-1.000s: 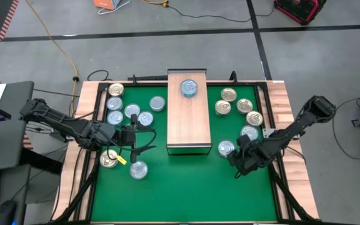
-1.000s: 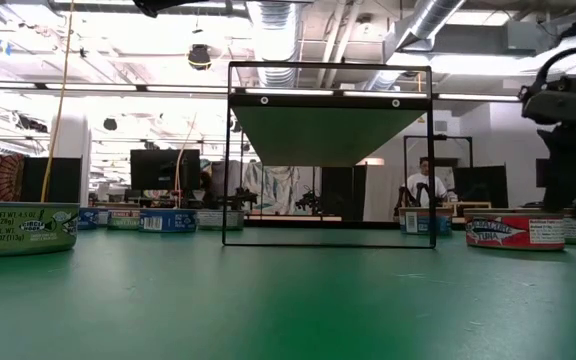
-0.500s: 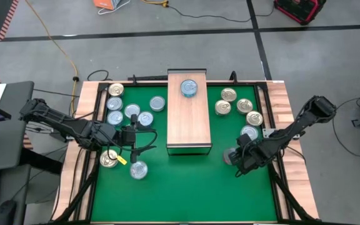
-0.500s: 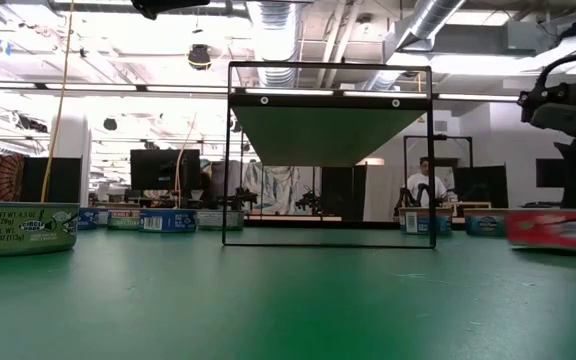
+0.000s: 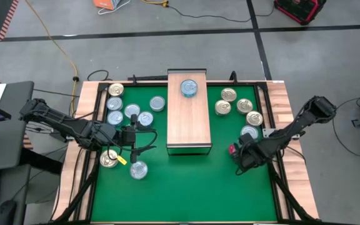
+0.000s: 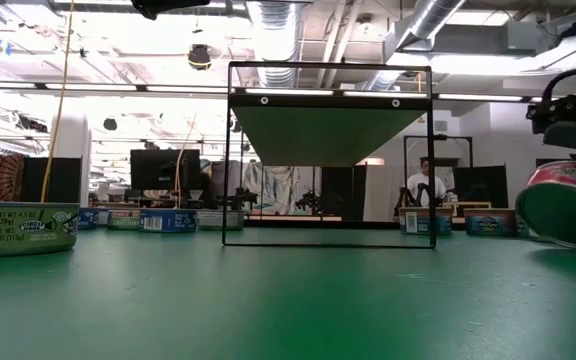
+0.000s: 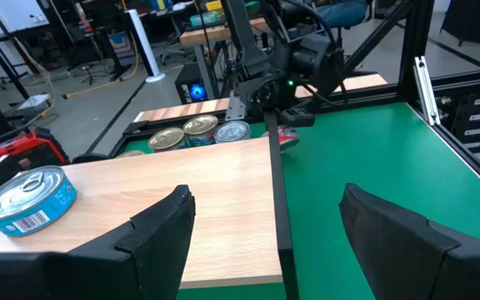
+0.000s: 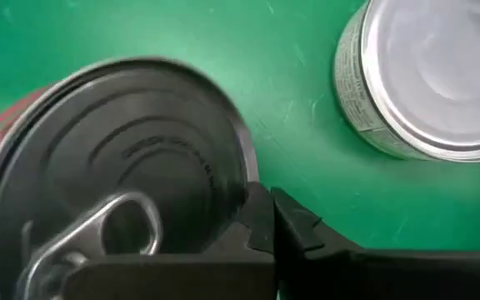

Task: Stack canned seafood by type on shelf
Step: Stack the red tuna can on top of the light blue tuna can on the shelf

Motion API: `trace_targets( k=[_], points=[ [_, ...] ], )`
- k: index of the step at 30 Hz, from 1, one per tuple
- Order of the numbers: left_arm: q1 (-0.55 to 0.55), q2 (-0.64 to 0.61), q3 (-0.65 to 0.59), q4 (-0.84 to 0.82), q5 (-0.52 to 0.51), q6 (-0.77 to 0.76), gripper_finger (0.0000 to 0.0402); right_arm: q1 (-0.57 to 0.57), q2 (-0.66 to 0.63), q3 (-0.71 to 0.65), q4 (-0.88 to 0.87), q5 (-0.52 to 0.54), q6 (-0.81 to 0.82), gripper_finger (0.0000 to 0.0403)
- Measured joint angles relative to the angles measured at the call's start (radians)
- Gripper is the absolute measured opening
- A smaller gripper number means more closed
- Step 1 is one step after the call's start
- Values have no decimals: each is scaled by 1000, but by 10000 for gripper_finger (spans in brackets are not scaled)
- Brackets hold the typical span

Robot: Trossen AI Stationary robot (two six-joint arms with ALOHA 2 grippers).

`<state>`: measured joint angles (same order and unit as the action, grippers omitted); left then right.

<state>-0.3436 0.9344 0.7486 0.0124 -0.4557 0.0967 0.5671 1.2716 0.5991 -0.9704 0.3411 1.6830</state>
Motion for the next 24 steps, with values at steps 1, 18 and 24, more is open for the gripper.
trace_targets(
  k=[1,18,24],
  points=[
    [0,0,0,0,0,0,288,-11,0,0,-1,-16,-10,22],
    [0,0,0,-8,0,-4,288,-207,-110,2,-82,-184,-196,31],
    [0,0,0,-12,1,-6,288,-198,-161,39,-89,-158,-229,40]
  ],
)
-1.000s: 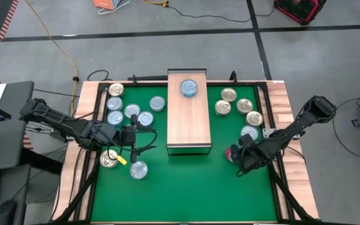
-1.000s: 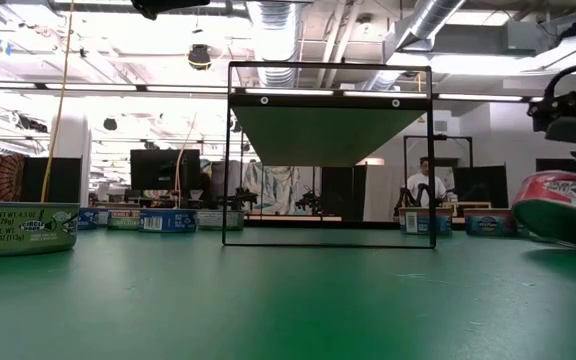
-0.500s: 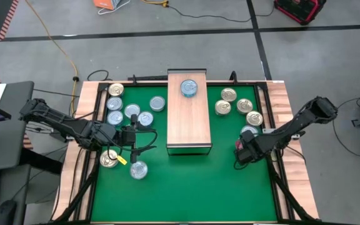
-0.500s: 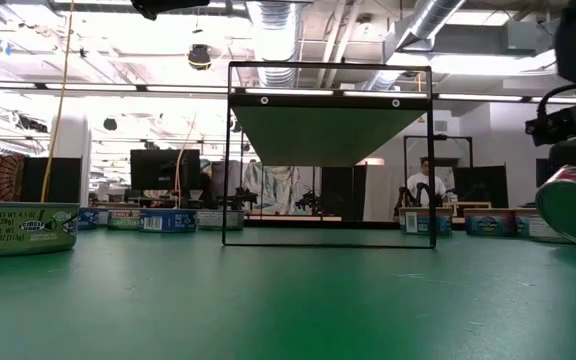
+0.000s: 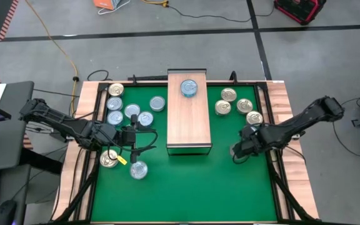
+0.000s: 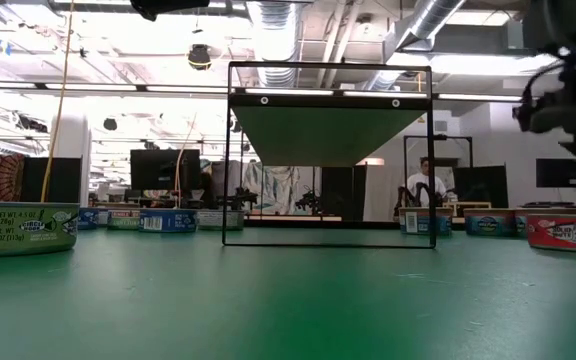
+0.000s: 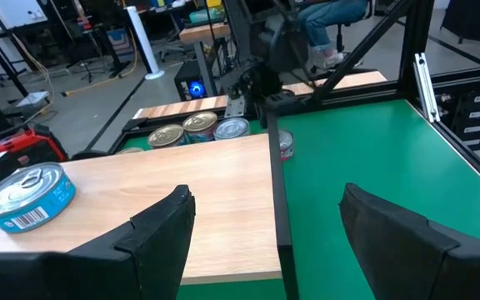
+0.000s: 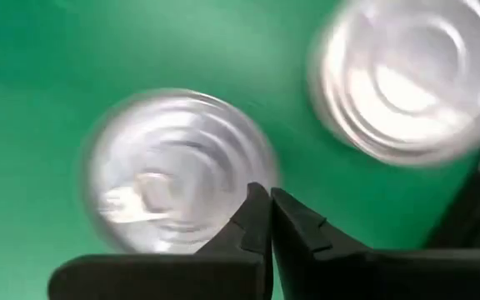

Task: Stack canned seafood by type on shelf
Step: Stack the red tuna can on top of the light blue tuna can on the shelf

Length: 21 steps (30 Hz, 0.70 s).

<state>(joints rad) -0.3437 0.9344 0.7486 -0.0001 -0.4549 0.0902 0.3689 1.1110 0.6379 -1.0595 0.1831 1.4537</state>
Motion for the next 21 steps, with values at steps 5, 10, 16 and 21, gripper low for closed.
trace_targets(
  k=[5,10,16,21],
  points=[
    [0,0,0,-10,0,1,288,88,41,82,105,101,-88,41],
    [0,0,0,-13,10,-14,288,193,156,181,25,-10,-61,41],
    [0,0,0,-12,32,-20,288,314,334,208,-132,-155,34,43],
    [0,0,0,-10,32,-27,288,331,462,207,-295,-123,61,55]
  ],
)
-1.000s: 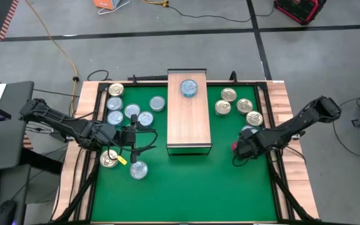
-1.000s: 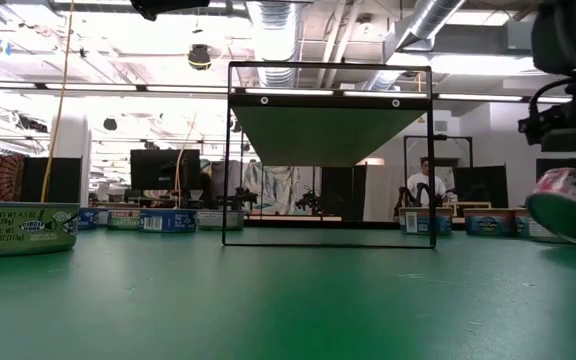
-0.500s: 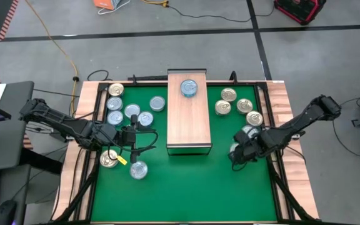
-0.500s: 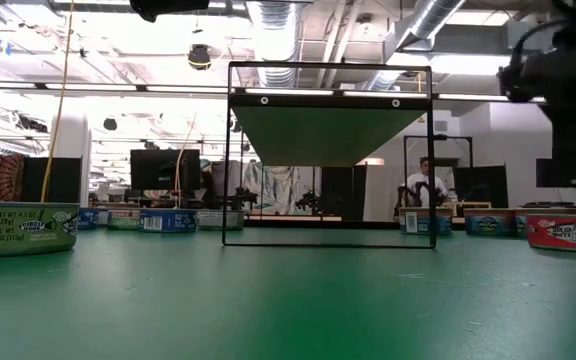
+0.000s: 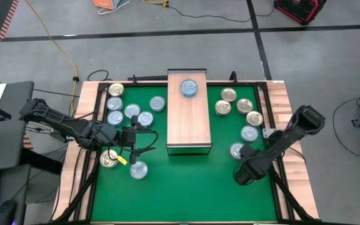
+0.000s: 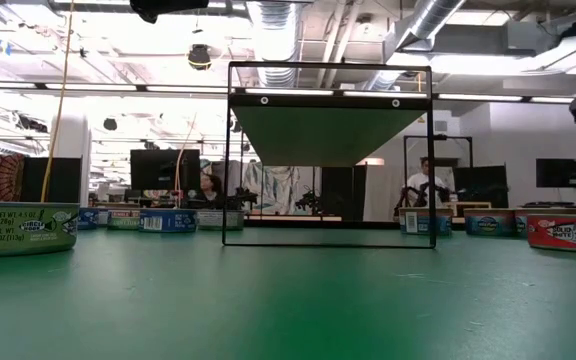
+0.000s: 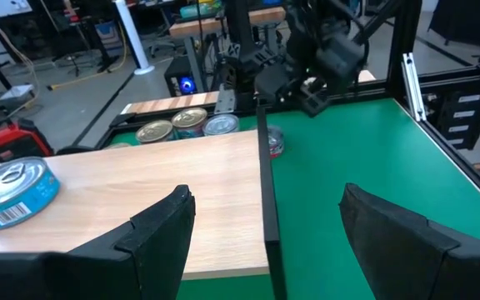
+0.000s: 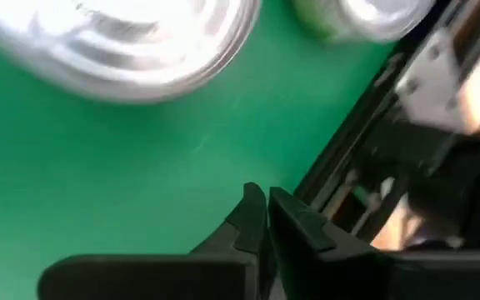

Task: Stack canned seafood by type on shelf
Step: Stack the red tuna can on top of the light blue tuna can on the shelf

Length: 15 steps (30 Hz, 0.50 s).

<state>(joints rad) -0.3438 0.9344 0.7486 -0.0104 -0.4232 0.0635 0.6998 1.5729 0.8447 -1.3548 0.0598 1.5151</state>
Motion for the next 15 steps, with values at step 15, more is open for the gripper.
trace_targets(
  k=[15],
  points=[
    [0,0,0,2,0,2,288,-63,93,-15,424,262,-282,56]
  ],
)
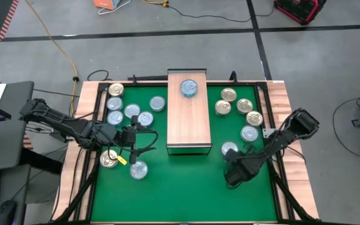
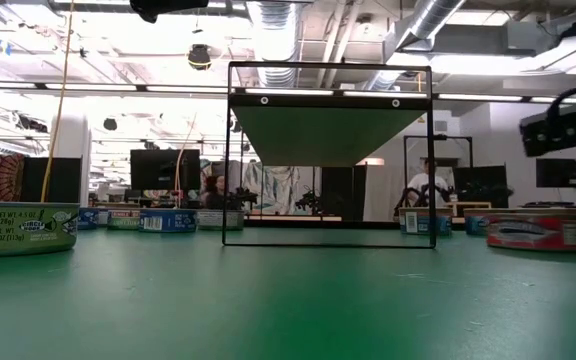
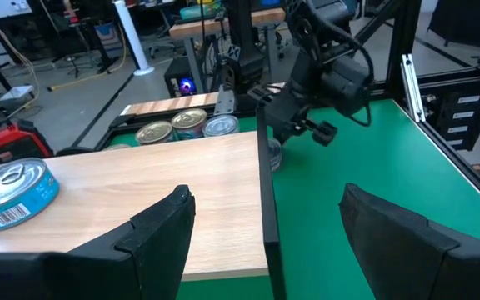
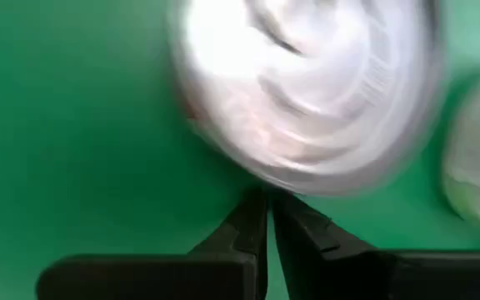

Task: Stack canned seafood by type on shelf
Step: Stack the red tuna can on top of the light blue tuna can on the shelf

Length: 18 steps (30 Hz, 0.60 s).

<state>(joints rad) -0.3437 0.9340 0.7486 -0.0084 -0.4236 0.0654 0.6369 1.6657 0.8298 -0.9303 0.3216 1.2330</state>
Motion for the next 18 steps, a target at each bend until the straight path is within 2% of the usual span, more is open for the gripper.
trace_targets(
  k=[4,8,15,18],
  points=[
    [0,0,0,-2,0,0,288,16,1,49,95,50,-84,56],
    [-4,0,0,-4,0,-2,288,65,0,120,-7,117,-83,56],
    [-6,0,0,-2,0,-2,288,84,12,162,-53,93,-241,58],
    [-6,0,0,-2,-1,-2,288,63,15,168,-53,73,-312,73]
  ],
)
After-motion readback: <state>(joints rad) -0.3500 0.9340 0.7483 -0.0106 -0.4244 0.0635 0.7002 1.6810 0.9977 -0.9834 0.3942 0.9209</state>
